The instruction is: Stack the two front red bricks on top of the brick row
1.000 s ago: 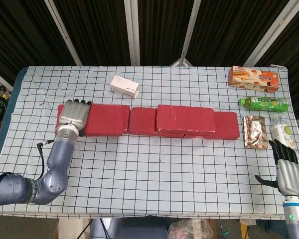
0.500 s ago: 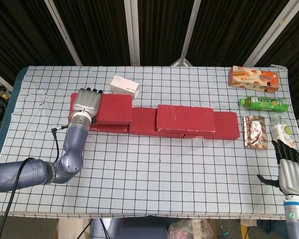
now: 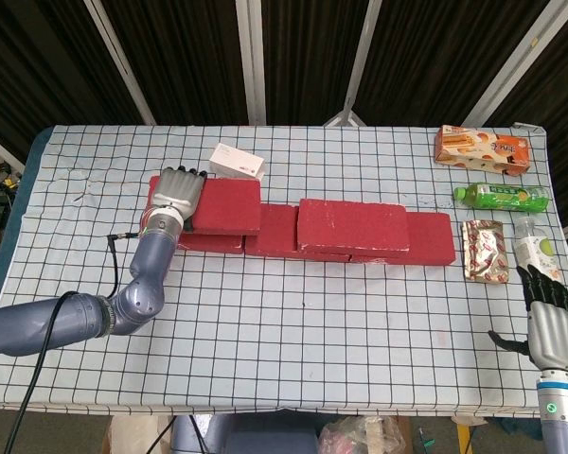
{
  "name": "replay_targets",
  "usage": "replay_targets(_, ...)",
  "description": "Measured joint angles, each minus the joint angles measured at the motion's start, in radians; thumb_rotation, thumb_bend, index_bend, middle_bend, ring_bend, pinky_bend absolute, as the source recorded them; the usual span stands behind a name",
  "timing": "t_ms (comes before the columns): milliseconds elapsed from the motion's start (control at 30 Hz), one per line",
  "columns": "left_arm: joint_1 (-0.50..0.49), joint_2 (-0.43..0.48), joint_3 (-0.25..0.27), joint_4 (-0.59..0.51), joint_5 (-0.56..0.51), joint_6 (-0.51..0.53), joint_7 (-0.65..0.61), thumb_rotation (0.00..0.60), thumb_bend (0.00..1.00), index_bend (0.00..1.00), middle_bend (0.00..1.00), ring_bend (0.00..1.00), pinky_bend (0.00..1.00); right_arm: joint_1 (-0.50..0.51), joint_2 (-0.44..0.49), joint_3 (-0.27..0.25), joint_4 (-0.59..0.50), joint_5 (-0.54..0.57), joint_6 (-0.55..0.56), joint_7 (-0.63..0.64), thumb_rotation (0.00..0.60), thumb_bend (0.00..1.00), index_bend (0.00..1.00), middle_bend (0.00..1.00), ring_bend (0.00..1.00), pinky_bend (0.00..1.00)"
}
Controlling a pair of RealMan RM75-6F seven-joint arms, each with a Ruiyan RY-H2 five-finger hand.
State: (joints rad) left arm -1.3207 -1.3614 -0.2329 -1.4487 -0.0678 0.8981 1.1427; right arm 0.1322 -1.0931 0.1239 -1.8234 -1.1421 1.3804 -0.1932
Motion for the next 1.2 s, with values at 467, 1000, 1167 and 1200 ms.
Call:
replay_targets(467,-0.021,-0.053,0.029,0.066,0.020,-0.053,-0.038,0.600,0.00,0.22,0.17,0.16,0.22,-0.001,-0.003,0.005,0.000,0.008,-0.002,-0.011,0.600,0.15,0.00,0.00,0.00,0.00)
replay_targets(1000,-0.061,-0.092,0.037,0.086,-0.001,-0.048,-0.059,0.600,0.00,0.22,0.17,0.16,0.22,-0.005,0.005,0.009,0.003,0.009,-0.007,0.005,0.600,0.15,0.00,0.00,0.00,0.00)
replay_targets(1167,-0.072,-0.105,0.043,0.091,-0.008,-0.044,-0.055,0.600,0.00,0.22,0.17,0.16,0.22,-0.007,0.010,0.010,0.004,0.009,-0.008,0.014,0.600,0.15,0.00,0.00,0.00,0.00)
replay_targets(1200,-0.075,-0.109,0.043,0.092,-0.010,-0.043,-0.054,0.600,0.00,0.22,0.17,0.16,0.22,-0.008,0.011,0.011,0.005,0.010,-0.009,0.016,0.600,0.15,0.00,0.00,0.00,0.00)
